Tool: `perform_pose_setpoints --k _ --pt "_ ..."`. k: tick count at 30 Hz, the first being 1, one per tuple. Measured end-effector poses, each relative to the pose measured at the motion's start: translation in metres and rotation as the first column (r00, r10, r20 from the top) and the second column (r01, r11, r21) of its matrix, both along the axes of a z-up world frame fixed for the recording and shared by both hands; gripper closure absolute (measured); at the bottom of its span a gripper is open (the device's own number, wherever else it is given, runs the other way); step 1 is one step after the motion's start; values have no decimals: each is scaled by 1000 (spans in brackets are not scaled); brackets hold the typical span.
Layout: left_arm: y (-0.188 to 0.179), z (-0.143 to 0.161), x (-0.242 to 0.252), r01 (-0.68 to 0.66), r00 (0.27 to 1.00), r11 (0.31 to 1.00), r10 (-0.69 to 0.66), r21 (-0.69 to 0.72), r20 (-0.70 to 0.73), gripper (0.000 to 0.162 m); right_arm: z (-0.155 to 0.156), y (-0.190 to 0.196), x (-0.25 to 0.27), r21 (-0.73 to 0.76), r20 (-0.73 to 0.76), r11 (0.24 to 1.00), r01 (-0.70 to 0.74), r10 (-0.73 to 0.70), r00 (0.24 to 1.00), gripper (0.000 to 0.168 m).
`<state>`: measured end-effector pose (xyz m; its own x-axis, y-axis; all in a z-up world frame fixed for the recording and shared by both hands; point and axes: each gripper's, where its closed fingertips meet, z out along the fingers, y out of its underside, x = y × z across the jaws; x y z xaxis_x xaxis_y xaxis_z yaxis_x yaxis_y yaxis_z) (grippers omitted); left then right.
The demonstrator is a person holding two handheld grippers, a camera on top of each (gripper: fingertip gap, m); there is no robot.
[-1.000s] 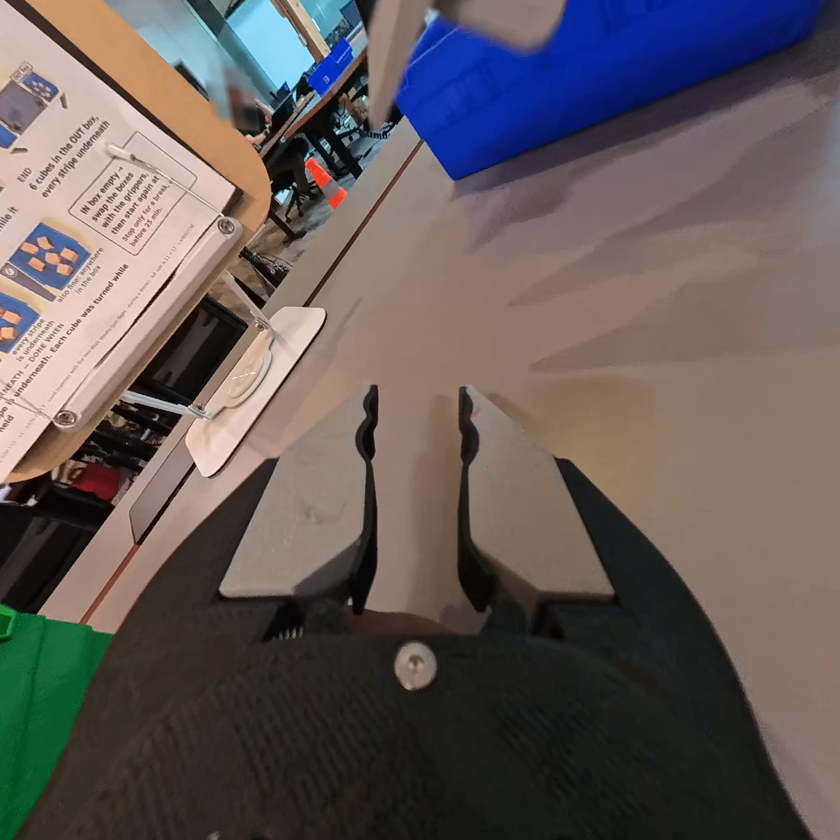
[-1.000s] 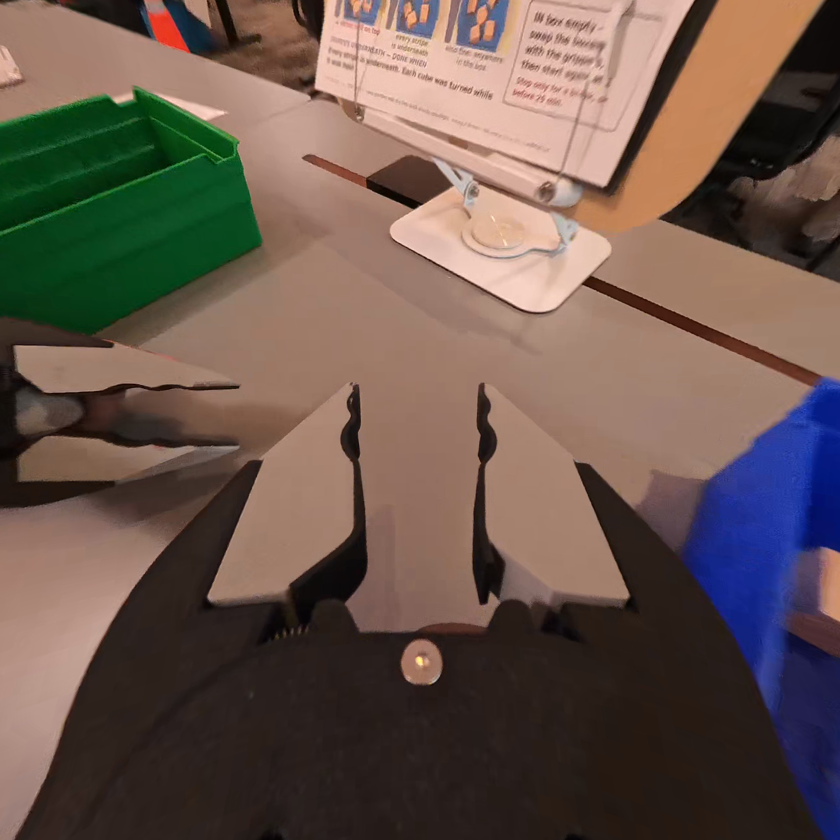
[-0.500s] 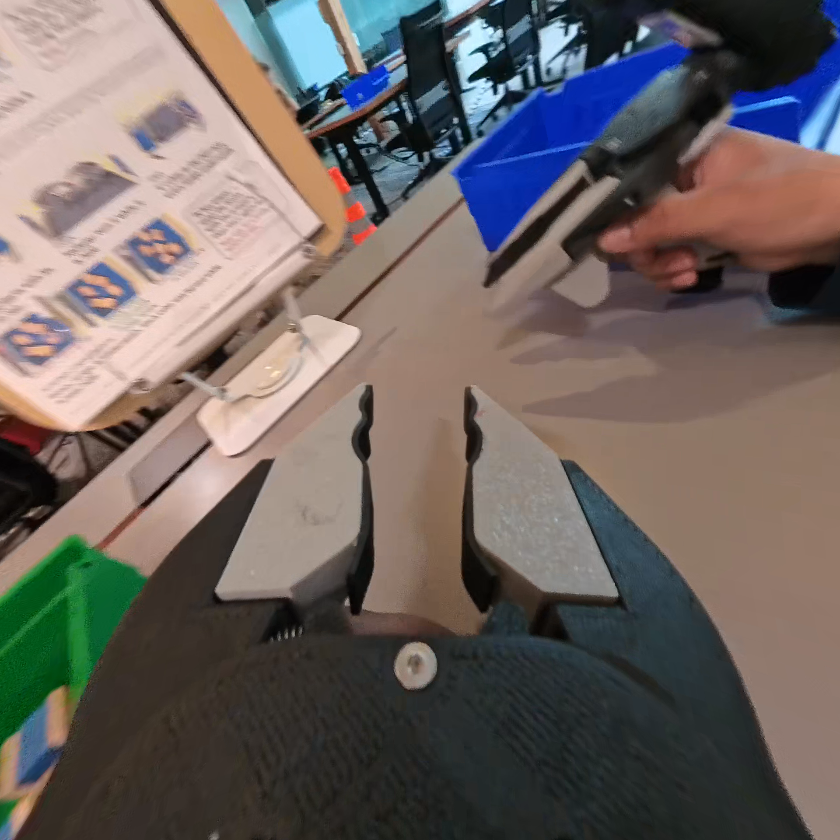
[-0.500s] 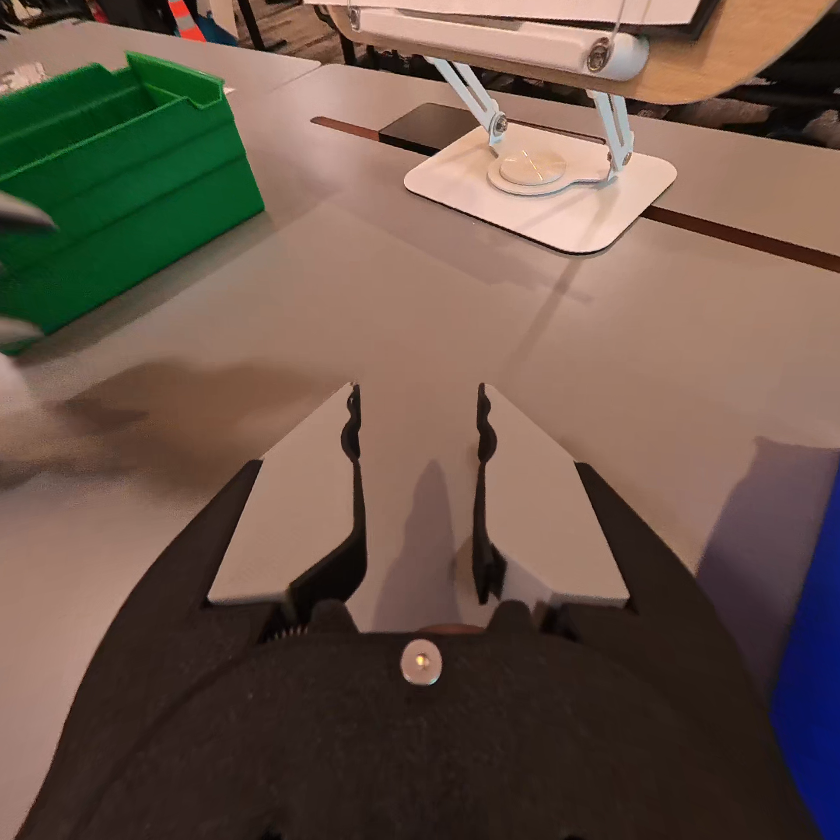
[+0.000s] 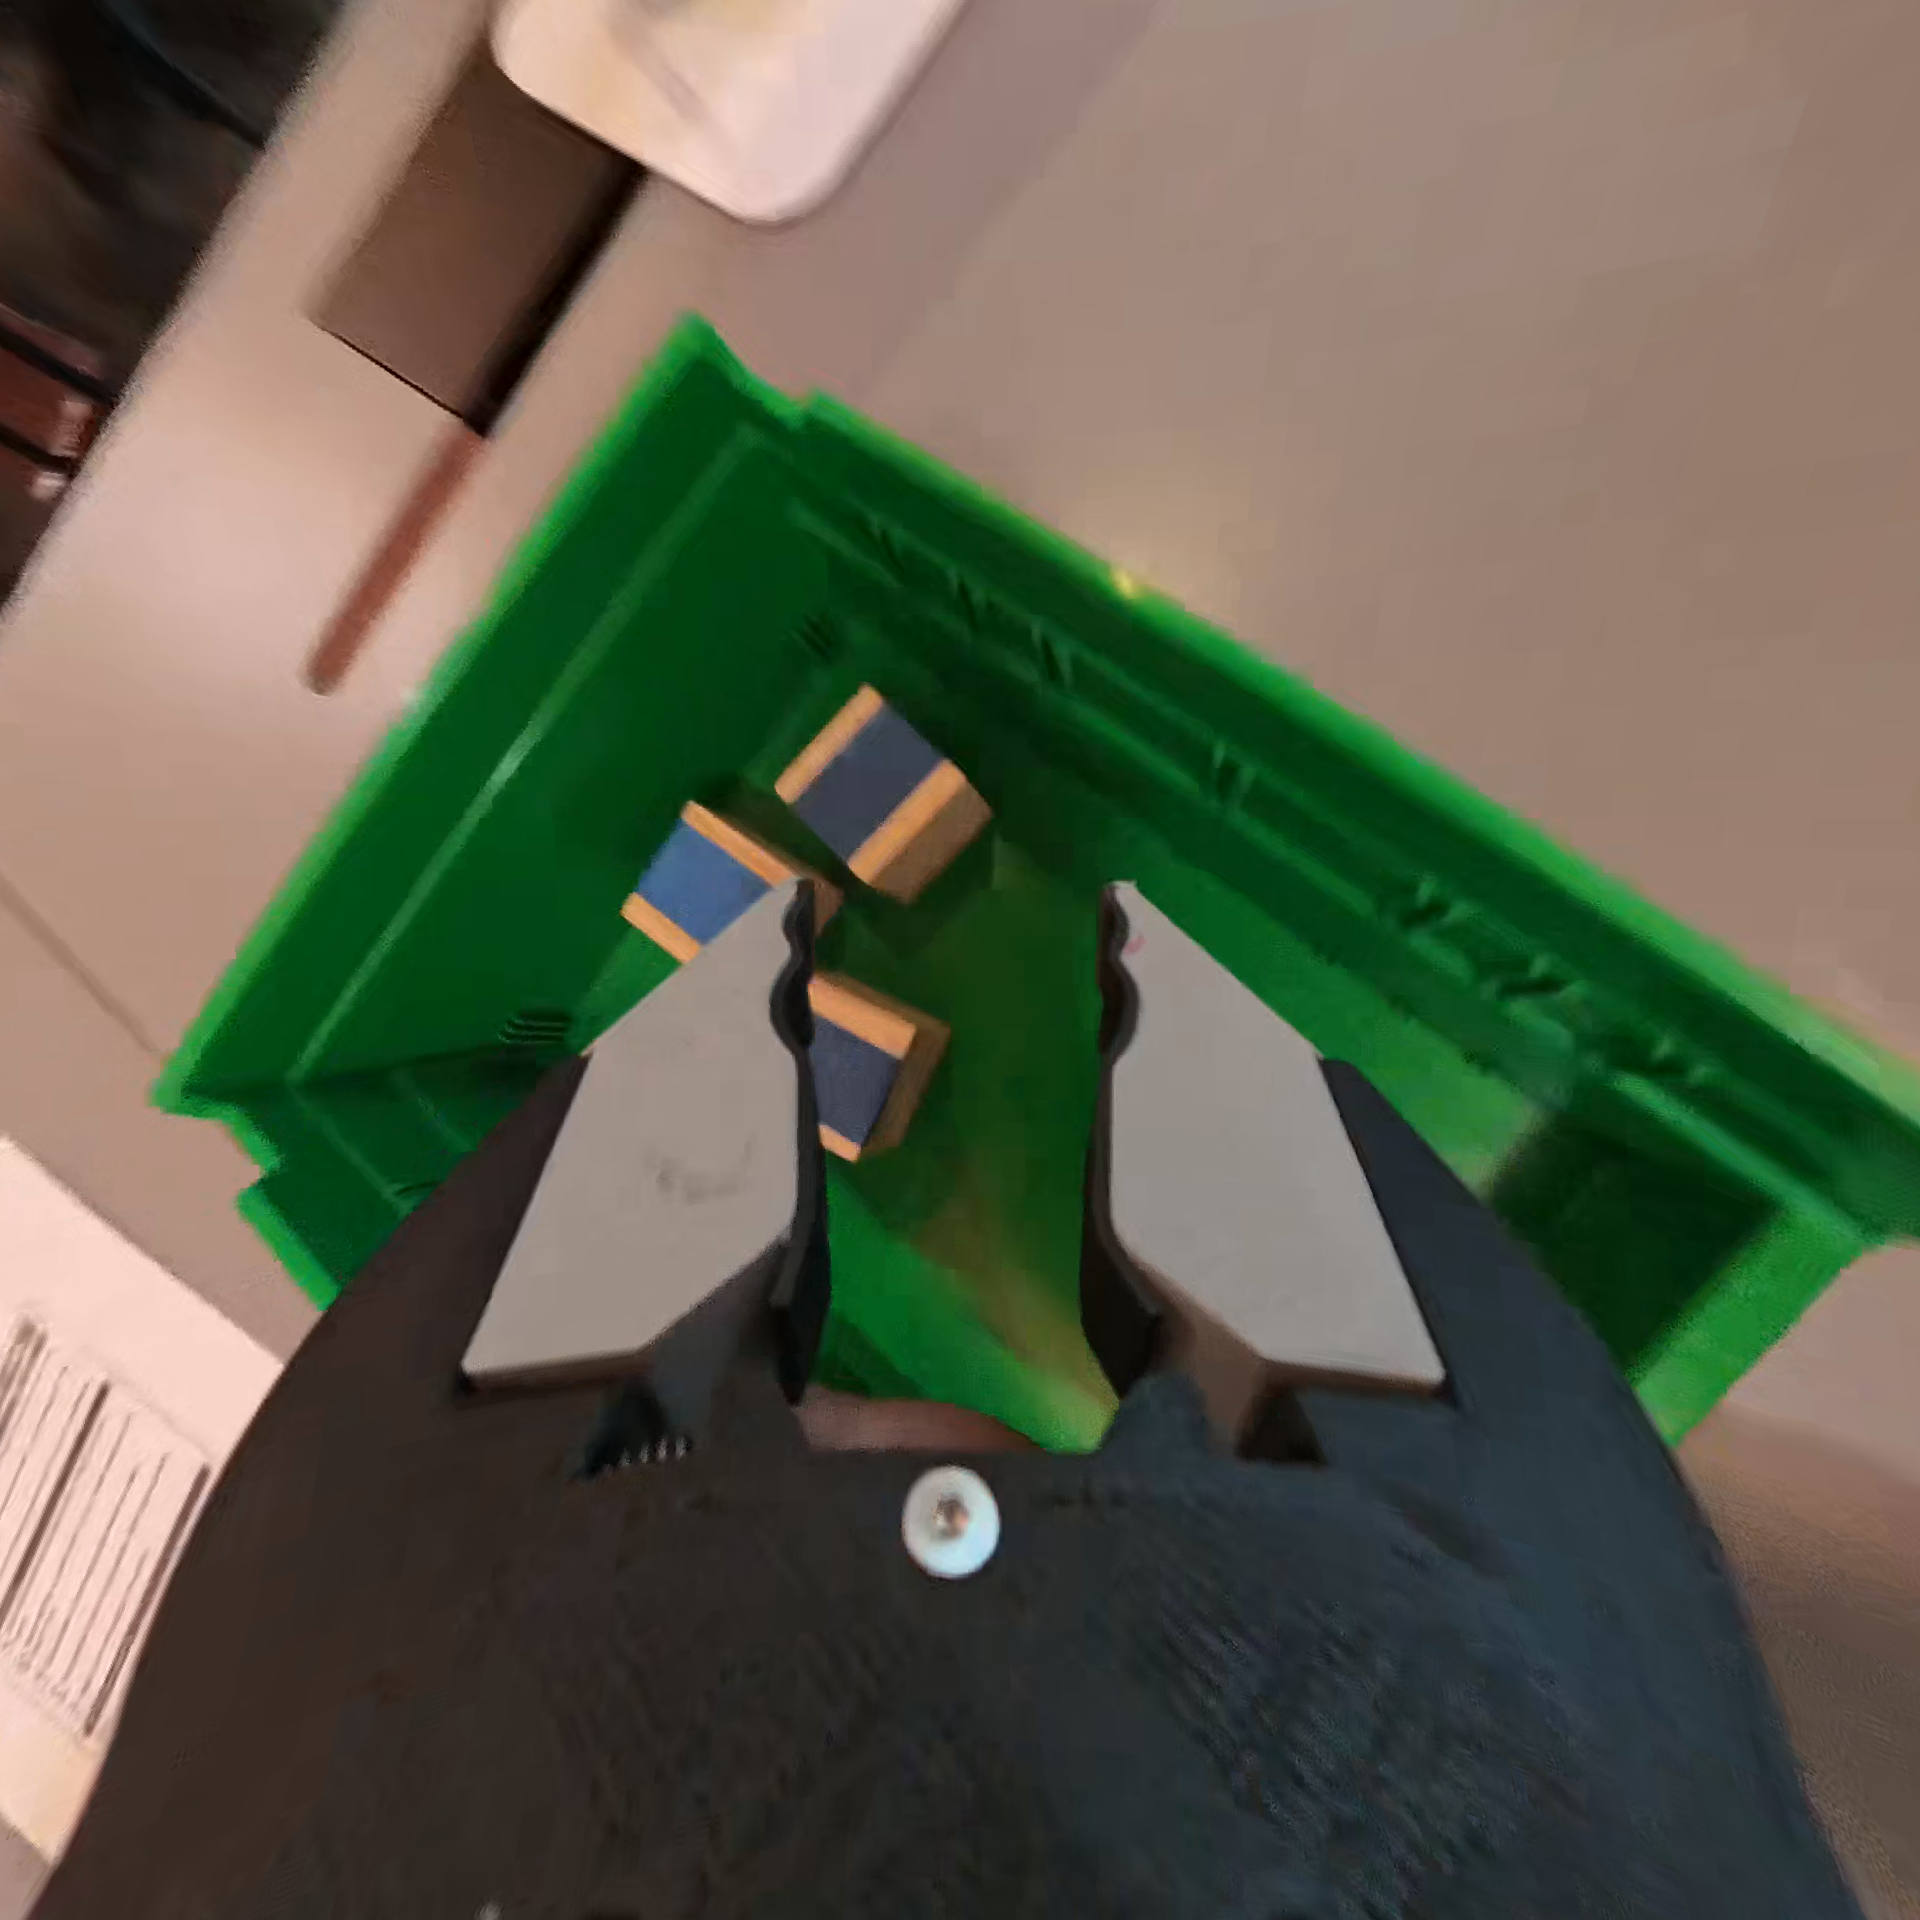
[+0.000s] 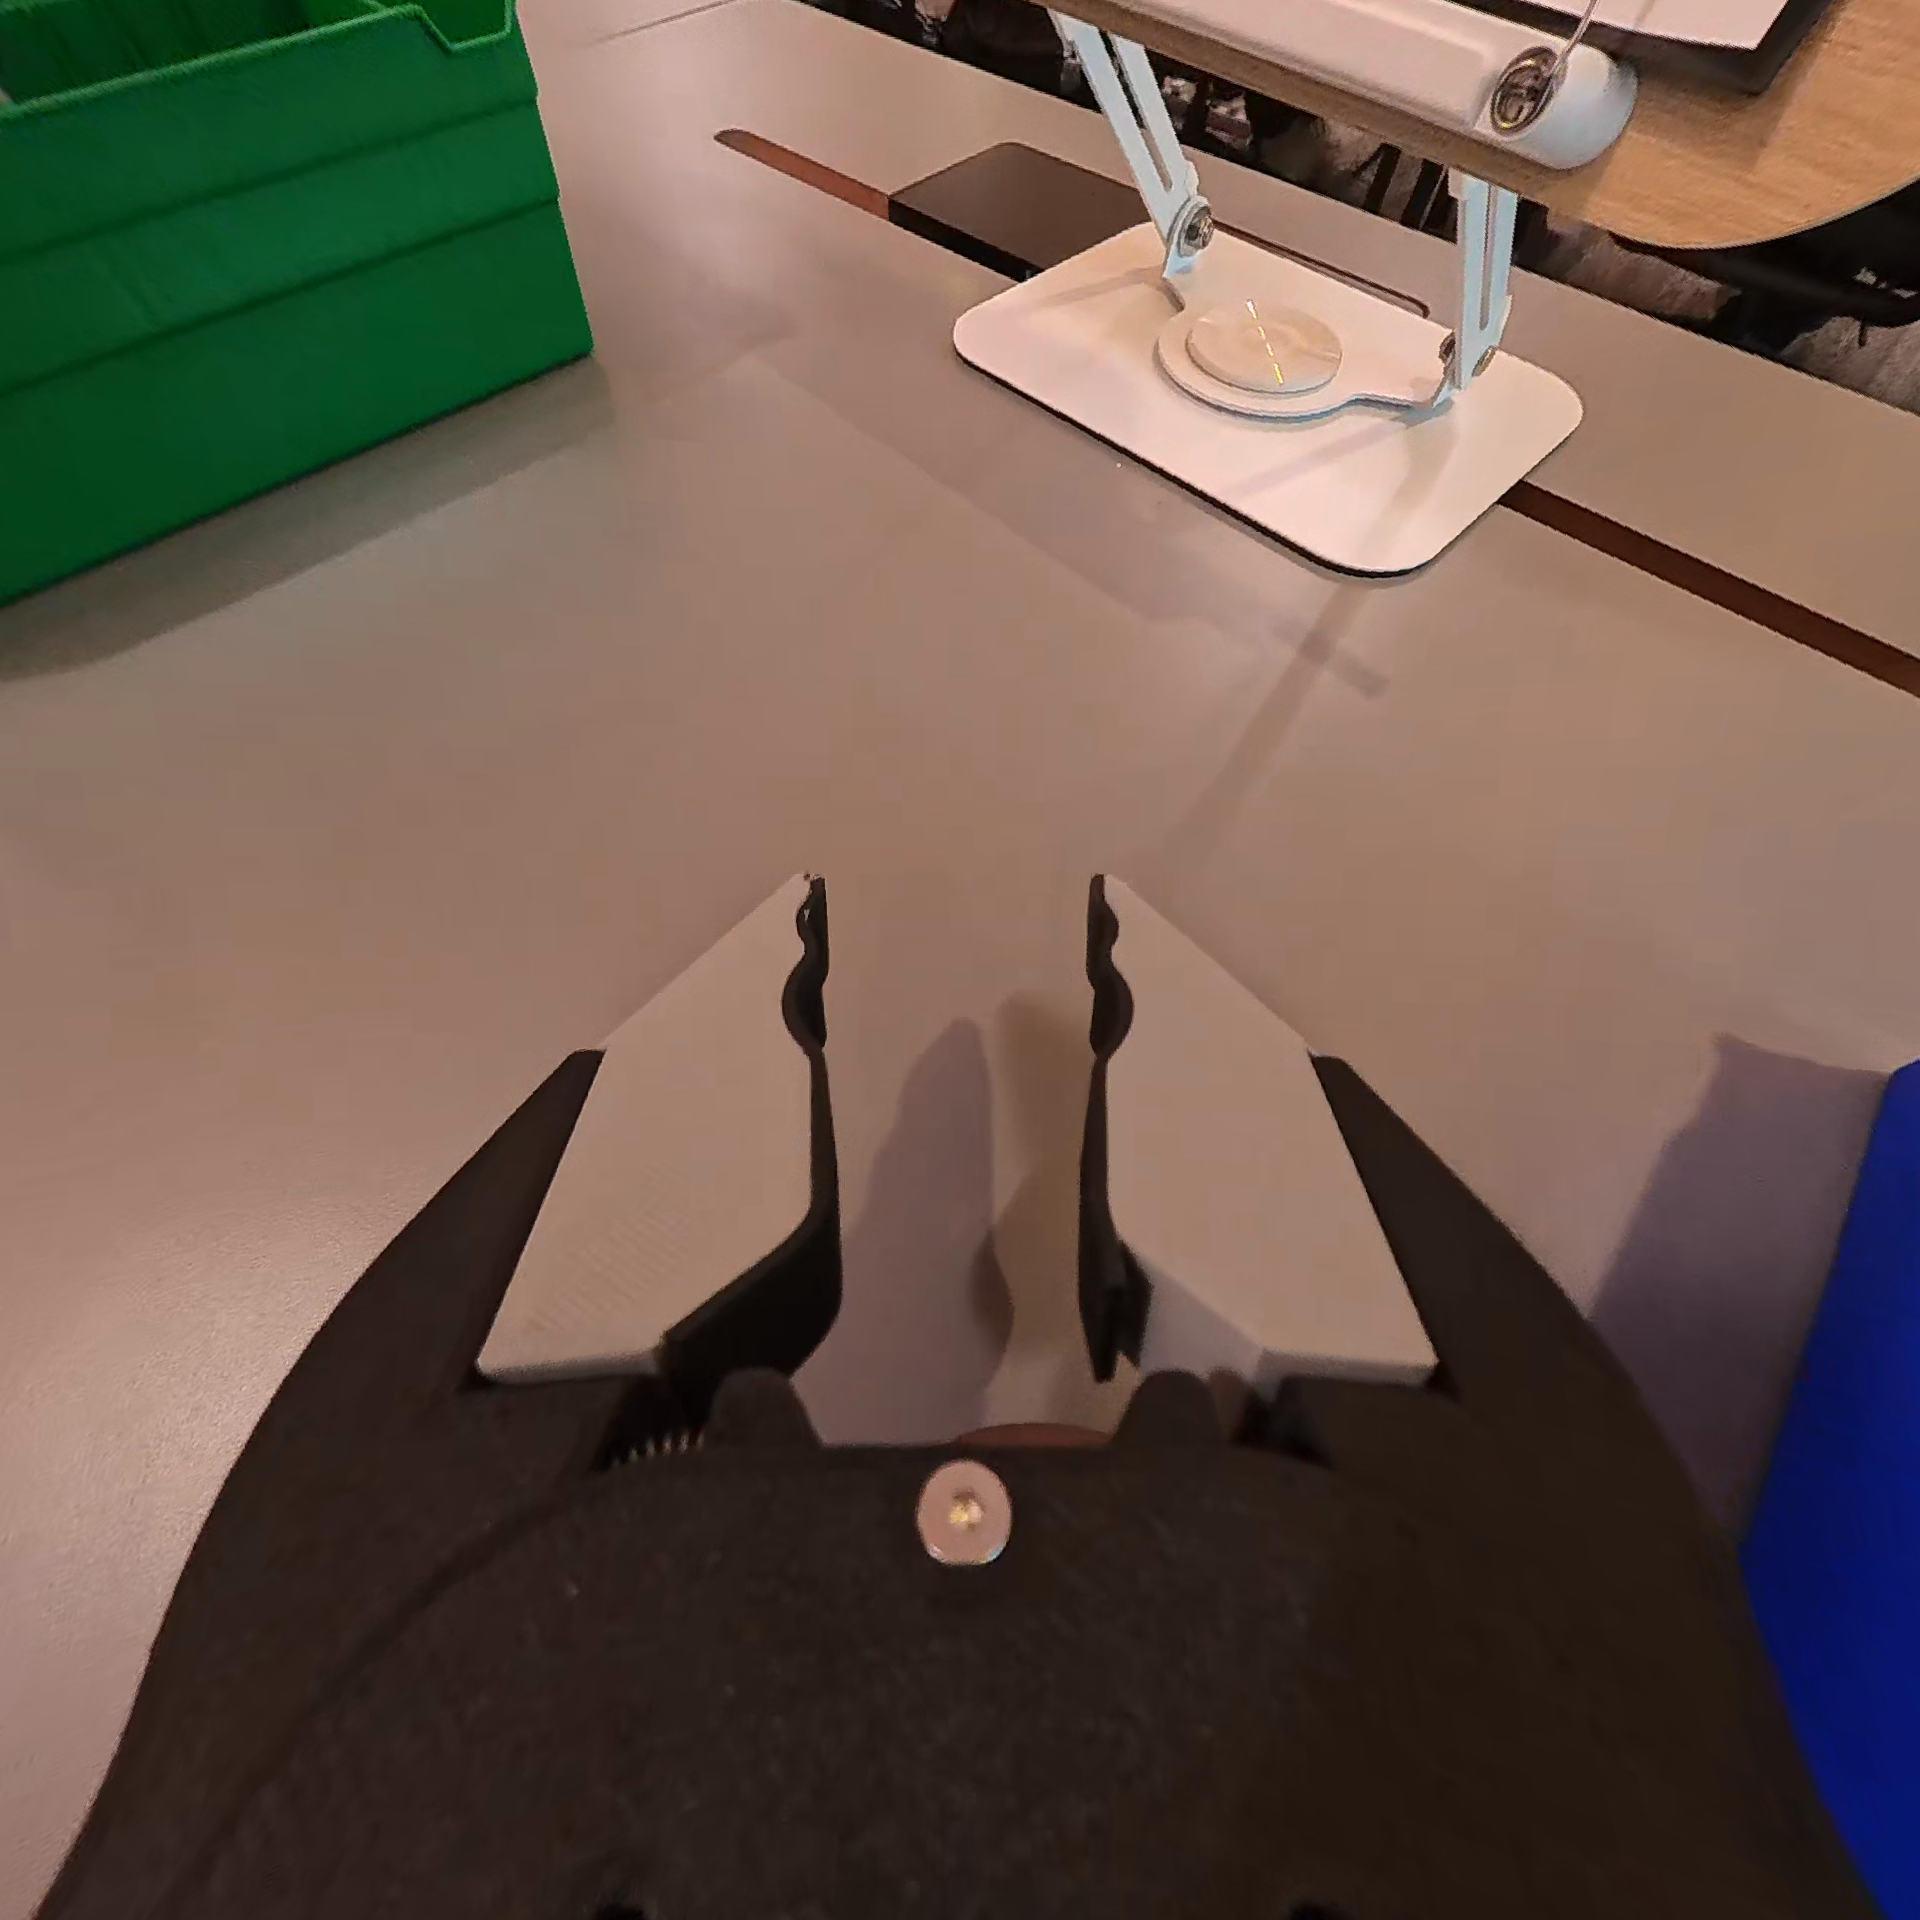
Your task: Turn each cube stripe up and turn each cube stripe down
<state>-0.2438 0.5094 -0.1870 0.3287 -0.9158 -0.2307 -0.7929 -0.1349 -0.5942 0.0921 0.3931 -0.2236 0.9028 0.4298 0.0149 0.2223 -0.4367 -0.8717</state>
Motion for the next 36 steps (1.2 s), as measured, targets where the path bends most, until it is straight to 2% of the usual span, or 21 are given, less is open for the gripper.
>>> perform_pose_setpoints --k 1,4,8,13,17,20,26,29,32,33,36 --pt "-1 -12 -6 42 999 999 -43 -30 -30 103 -1 0 0 -4 -6 1000 0 0 1000 121" --pt "0 -36 -26 138 980 989 -145 -62 -139 106 -5 1 0 -25 -19 1000 0 0 1000 121" --pt "21 -38 -33 152 972 988 -151 -6 -182 110 -7 1 -2 -33 -18 999 -6 6 1000 121" --pt "26 -58 -40 101 954 983 -140 -155 -265 103 -9 0 -5 -40 -12 999 -20 20 1000 121" --pt "33 -70 -41 119 920 983 -162 -138 -358 108 -8 -1 -7 -43 -25 999 -29 28 999 121" --pt "36 -87 -52 107 859 985 -160 -136 -485 109 -6 -2 -8 -36 -27 999 -33 32 999 122" --pt "24 -84 -49 188 831 978 -205 -86 -517 113 -1 -4 -10 -29 -46 998 -47 46 998 122" --pt "21 -64 -43 244 851 967 -178 72 -495 114 1 -7 -14 -25 -48 997 -69 68 997 122" --pt "-1 -11 5 231 964 937 -185 263 -189 114 7 -13 -25 -5 -49 992 -128 128 991 122" --pt "-13 8 22 234 972 913 -210 334 -107 114 9 -15 -30 5 -48 988 -155 155 987 122" --pt "-58 61 69 266 948 796 -320 544 5 114 16 -26 -48 31 -77 968 -250 252 965 122"
